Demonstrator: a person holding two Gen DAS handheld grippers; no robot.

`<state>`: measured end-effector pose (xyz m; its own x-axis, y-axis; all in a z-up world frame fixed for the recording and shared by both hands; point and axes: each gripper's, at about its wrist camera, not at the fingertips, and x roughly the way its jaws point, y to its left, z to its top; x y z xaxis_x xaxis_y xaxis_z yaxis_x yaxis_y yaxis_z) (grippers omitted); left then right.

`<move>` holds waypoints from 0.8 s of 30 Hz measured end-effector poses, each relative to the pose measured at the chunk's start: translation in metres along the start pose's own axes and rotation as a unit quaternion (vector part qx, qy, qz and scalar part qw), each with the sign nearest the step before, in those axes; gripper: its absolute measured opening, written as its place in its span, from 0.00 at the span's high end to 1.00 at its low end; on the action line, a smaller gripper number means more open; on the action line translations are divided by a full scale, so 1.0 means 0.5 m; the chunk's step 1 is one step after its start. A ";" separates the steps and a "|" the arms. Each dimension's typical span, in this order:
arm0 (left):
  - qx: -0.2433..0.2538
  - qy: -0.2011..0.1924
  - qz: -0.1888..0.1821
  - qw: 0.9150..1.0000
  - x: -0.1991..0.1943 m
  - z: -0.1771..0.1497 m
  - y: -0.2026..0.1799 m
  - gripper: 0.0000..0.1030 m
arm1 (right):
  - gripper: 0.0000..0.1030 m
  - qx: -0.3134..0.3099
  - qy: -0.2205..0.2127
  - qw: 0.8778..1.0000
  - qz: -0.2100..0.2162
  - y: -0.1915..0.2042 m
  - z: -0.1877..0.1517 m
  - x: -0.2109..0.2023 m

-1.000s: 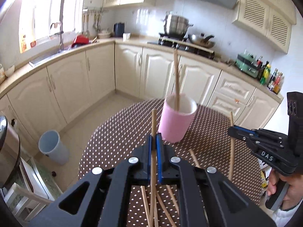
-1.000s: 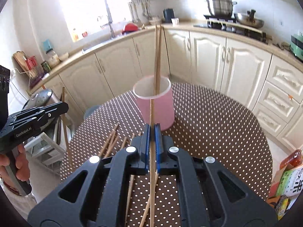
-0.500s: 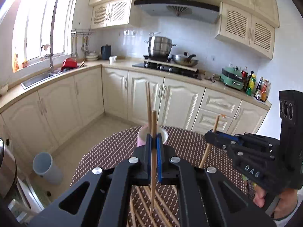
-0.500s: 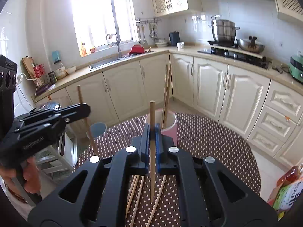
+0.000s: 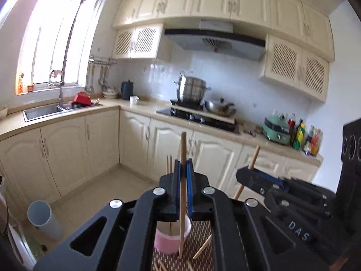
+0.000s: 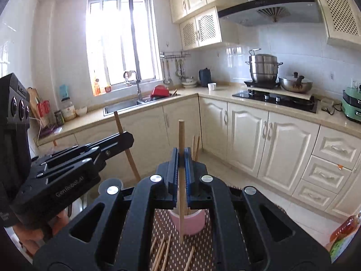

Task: Organize utensils
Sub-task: 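Carry both held chopsticks over the pink cup and lower them in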

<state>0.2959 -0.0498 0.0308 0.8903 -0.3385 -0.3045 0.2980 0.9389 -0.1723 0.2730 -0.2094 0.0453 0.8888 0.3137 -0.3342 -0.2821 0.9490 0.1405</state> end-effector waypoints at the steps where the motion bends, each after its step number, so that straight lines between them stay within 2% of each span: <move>1: -0.003 -0.007 0.002 1.000 0.006 0.008 0.002 0.95 | 0.95 0.001 -0.010 1.000 -0.002 -0.002 0.007 0.006; 5: -0.024 -0.037 0.007 0.999 0.032 0.026 0.018 0.95 | 0.95 0.009 -0.034 0.999 -0.008 -0.012 0.022 0.029; 9: -0.025 -0.041 0.017 0.999 0.063 0.022 0.028 0.95 | 0.95 0.013 -0.049 0.999 -0.017 -0.016 0.028 0.049; 13: -0.013 -0.024 0.024 0.999 0.094 0.000 0.035 0.95 | 0.95 0.017 -0.048 0.998 -0.025 -0.020 0.017 0.075; 24: 0.000 0.028 0.019 0.999 0.147 -0.062 0.057 0.95 | 0.95 0.019 -0.011 0.999 -0.025 -0.029 -0.027 0.112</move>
<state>0.3589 -0.0499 -0.0257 0.8803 -0.3054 -0.3629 0.2640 0.9512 -0.1599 0.3218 -0.2052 0.0118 0.9092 0.2652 -0.3211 -0.2237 0.9613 0.1606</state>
